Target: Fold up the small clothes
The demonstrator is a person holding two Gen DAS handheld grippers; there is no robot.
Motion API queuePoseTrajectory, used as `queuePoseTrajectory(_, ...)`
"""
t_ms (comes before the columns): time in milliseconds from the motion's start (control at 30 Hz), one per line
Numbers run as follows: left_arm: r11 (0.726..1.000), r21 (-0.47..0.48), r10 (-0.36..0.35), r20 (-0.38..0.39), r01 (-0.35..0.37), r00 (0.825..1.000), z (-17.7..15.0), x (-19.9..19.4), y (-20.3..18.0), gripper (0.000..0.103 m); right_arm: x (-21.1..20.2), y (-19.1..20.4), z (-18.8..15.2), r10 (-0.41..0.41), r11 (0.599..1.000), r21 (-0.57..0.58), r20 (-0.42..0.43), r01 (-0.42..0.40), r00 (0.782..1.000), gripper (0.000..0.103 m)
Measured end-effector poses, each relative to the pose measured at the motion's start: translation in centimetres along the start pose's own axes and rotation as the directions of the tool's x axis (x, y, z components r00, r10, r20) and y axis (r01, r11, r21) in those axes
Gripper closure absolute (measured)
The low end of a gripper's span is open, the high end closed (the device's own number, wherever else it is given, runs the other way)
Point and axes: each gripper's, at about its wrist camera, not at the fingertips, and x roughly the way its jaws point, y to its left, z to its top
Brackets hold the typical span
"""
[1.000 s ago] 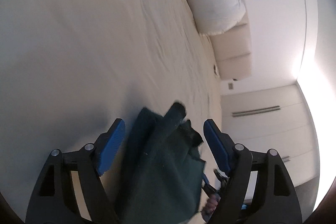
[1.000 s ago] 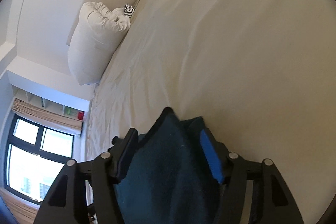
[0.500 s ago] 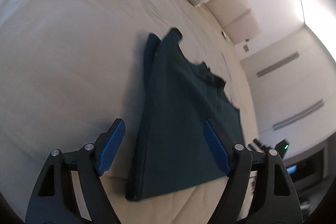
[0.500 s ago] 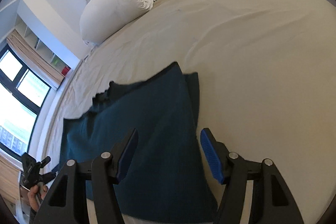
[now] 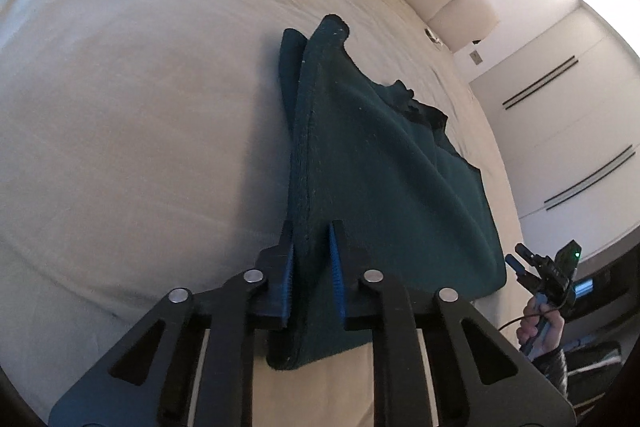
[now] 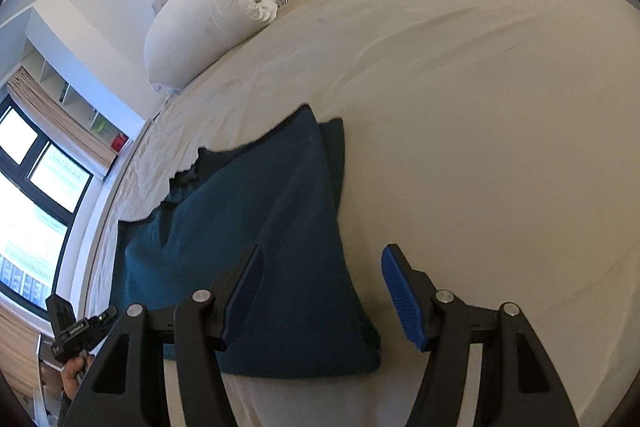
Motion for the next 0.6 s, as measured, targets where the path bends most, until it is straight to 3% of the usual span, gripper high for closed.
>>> queuePoseTrajectory(133,1.0,0.013,0.01,-0.001,-0.01,1.0,0.1,-0.4,-0.3,0.093,0.9,0.8,-0.9,-0.033,0.997,-0.065,-0.047,0.03,0.998,0.037)
queuePoseTrajectory(200,1.0,0.018,0.02,0.002,-0.02,1.0,0.0,-0.5,-0.5,0.093,1.4,1.2,-1.3,-0.049,0.994,-0.1,-0.071,0.042,0.996,0.051)
queuePoseTrajectory(267,0.999,0.018,0.03,0.003,-0.03,1.0,-0.2,-0.7,-0.5,0.094,1.7,1.1,-1.6,-0.073,0.992,-0.109,-0.086,0.064,0.994,0.057)
queuePoseTrajectory(467,0.998,0.037,0.048,0.012,-0.049,0.999,-0.5,-1.4,-0.9,0.094,0.6,-1.4,-1.1,-0.106,0.994,0.005,-0.033,0.106,0.994,0.056)
queuePoseTrajectory(533,0.998,0.036,0.051,0.011,-0.052,0.999,-0.6,-1.3,-0.9,0.094,0.8,-1.3,-1.1,-0.074,0.997,-0.009,-0.054,0.073,0.996,0.055)
queuePoseTrajectory(567,0.998,0.035,0.053,0.01,-0.053,0.999,-0.6,-1.2,-0.9,0.094,1.0,-0.9,-1.2,-0.06,0.998,-0.035,-0.079,0.057,0.995,0.059)
queuePoseTrajectory(600,0.998,0.033,0.053,0.009,-0.053,0.999,-0.6,-1.2,-0.9,0.094,1.3,-0.3,-1.4,-0.058,0.996,-0.077,-0.096,0.051,0.994,0.075)
